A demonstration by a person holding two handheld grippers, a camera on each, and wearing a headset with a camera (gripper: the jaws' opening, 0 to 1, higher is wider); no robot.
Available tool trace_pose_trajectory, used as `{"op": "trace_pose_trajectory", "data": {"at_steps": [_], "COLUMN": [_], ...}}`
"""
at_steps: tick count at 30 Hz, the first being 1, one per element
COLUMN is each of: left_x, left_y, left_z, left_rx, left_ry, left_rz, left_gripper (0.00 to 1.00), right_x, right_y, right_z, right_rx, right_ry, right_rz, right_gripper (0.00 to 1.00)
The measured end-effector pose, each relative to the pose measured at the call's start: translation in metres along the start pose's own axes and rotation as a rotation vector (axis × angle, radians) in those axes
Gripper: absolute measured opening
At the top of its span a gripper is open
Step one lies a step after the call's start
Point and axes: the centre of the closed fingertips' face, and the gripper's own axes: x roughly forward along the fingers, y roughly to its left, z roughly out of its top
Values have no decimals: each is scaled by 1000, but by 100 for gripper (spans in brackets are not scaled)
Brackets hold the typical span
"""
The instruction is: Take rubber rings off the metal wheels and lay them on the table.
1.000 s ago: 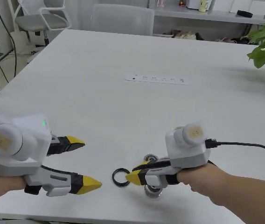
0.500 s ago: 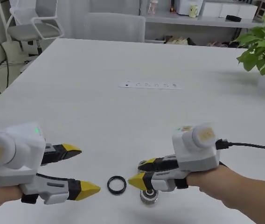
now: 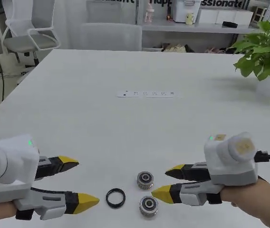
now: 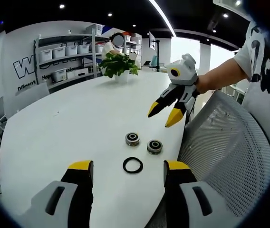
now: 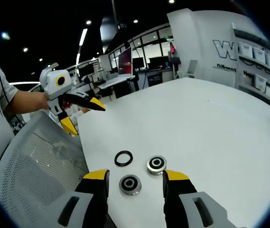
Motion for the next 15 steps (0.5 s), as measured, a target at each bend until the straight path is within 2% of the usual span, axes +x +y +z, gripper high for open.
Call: {"op": "trace_pose_trajectory", "data": {"at_steps": [7,9,15], "left_x": [-1,-2,-4], "left_y": [-2,-3,-5], "left_z": [4,4,3], "left_rx": [-15,-17,-15], "left_ry": [-13,-16,-12], "left_rz": [7,9,18], "left_gripper": [61,65,66], "right_x": [-21,-25,-36], "right_y": [-4,-5,-12], "right_z": [-1,-4,-14], "right_rx": [10,13,17], "right_ry": [-42,-44,-37], "right_rz": [-31,-36,-68], "right_gripper": [52,56,61]}}
